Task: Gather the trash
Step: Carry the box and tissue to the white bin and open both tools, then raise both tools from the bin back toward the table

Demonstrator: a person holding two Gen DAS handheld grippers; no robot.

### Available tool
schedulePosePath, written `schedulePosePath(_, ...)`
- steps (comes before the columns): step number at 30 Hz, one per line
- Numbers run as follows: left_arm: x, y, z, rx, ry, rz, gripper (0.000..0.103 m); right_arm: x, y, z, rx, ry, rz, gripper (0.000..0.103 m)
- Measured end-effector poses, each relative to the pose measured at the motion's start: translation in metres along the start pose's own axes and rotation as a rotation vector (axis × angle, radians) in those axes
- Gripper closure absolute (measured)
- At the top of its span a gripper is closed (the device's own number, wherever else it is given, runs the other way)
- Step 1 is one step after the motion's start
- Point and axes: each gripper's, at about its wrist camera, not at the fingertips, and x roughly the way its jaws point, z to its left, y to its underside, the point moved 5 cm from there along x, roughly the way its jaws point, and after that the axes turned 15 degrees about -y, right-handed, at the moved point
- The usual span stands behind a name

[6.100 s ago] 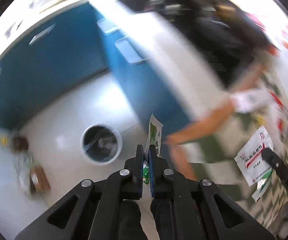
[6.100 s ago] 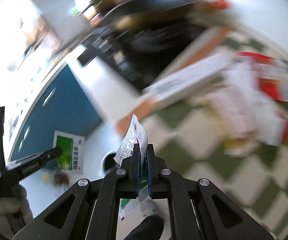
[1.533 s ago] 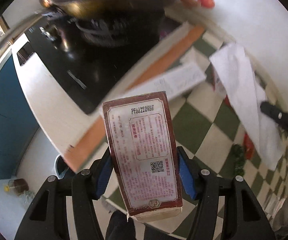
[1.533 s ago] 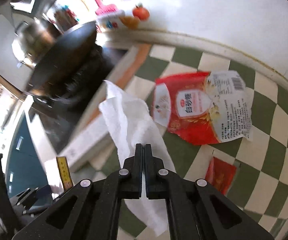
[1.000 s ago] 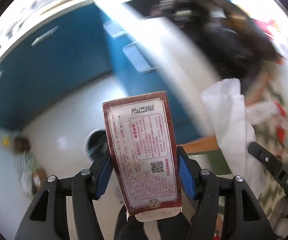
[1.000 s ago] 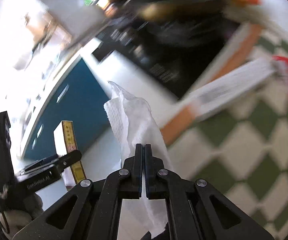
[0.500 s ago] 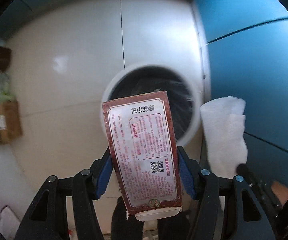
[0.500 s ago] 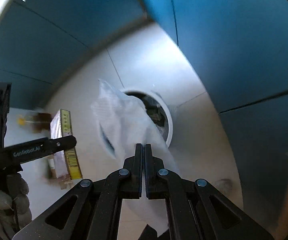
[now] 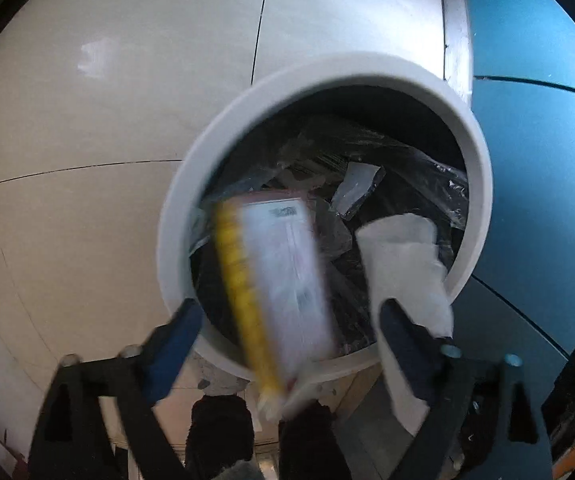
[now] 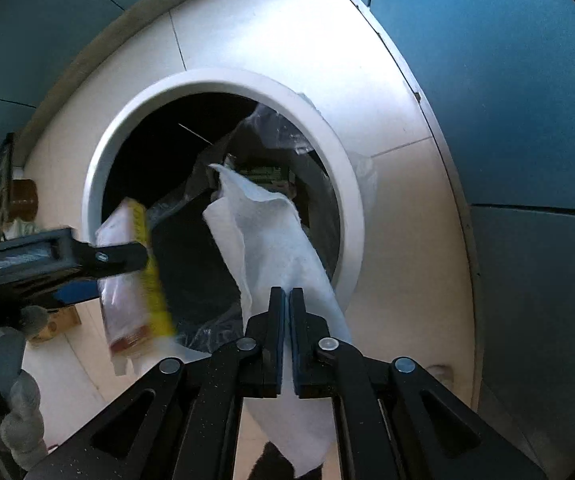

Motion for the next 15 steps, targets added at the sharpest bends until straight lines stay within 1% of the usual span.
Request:
schedulePosePath(1,-0.002,0.004,0.004,-0.008,-0.005,-0.001,0.008,0.003,-0.006,0.006,0.003,0.002,-0.003,0.08)
schedulePosePath(2,-0.008,0.001,0.006,-0.012,-0.008,-0.006,0.008,0.001,-0.007,0.005,0.009,0.003,-0.005,0.061)
schedulePosePath(4,-0.02,0.001,0.016,-0.016,-0.027,-0.027,0.008,-0.005,-0.008,0.005,0.016,-0.004,-0.016,0.049)
schedulePosePath(6,-0.03,0.005,0.017,-0.017,-0.051,-0.067,0.008,-0.011,-0.009,0.007,0.007,0.003,-0.022,0.042)
schedulePosePath(7,-0.037,0.007,0.023,-0.013,-0.092,-0.109,0.008,-0.013,-0.009,0.009,-0.003,0.007,-0.026,0.033)
schedulePosePath(8,-0.042,0.006,0.023,-0.017,-0.121,-0.156,0.008,-0.013,-0.008,0.01,-0.011,0.005,-0.026,0.021)
schedulePosePath(9,-0.05,0.009,0.027,-0.019,-0.152,-0.212,0.008,-0.014,-0.007,0.012,-0.024,0.01,-0.029,0.014)
schedulePosePath(10,-0.058,0.013,0.032,-0.012,-0.197,-0.262,0.008,-0.015,-0.005,0.014,-0.043,0.024,-0.033,0.005)
schedulePosePath(11,-0.063,0.016,0.032,-0.005,-0.232,-0.298,0.008,-0.015,-0.004,0.016,-0.065,0.042,-0.035,0.002)
schedulePosePath(13,-0.073,0.021,0.032,0.012,-0.304,-0.371,0.008,-0.017,-0.001,0.02,-0.109,0.064,-0.042,0.001)
schedulePosePath(15,-0.082,0.03,0.033,0.024,-0.351,-0.418,0.008,-0.022,0.004,0.026,-0.138,0.066,-0.05,0.001)
